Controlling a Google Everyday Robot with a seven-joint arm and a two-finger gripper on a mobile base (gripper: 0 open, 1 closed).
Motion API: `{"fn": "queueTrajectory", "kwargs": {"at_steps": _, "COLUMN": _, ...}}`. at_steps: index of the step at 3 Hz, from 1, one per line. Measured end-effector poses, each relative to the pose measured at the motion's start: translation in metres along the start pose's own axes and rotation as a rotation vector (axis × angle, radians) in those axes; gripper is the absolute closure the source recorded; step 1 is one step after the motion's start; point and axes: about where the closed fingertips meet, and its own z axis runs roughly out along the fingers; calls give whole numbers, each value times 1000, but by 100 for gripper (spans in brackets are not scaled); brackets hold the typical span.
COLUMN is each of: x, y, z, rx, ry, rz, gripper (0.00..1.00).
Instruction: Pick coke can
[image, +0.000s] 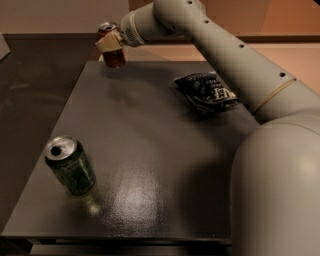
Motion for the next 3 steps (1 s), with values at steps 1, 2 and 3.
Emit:
{"fn": "queueTrajectory", "kwargs": {"at_steps": 1, "x": -23, "y": 5, "z": -35, "rx": -10, "ry": -42, "rz": -35, "gripper": 100}}
{"fn": "queueTrajectory", "kwargs": {"at_steps": 2, "x": -45, "y": 11, "z": -68, "rx": -27, "ry": -65, "rz": -94, "gripper": 100}}
{"fn": "queueTrajectory", "kwargs": {"at_steps": 3, "x": -45, "y": 12, "z": -68, "rx": -28, "ry": -65, "rz": -94, "gripper": 100}}
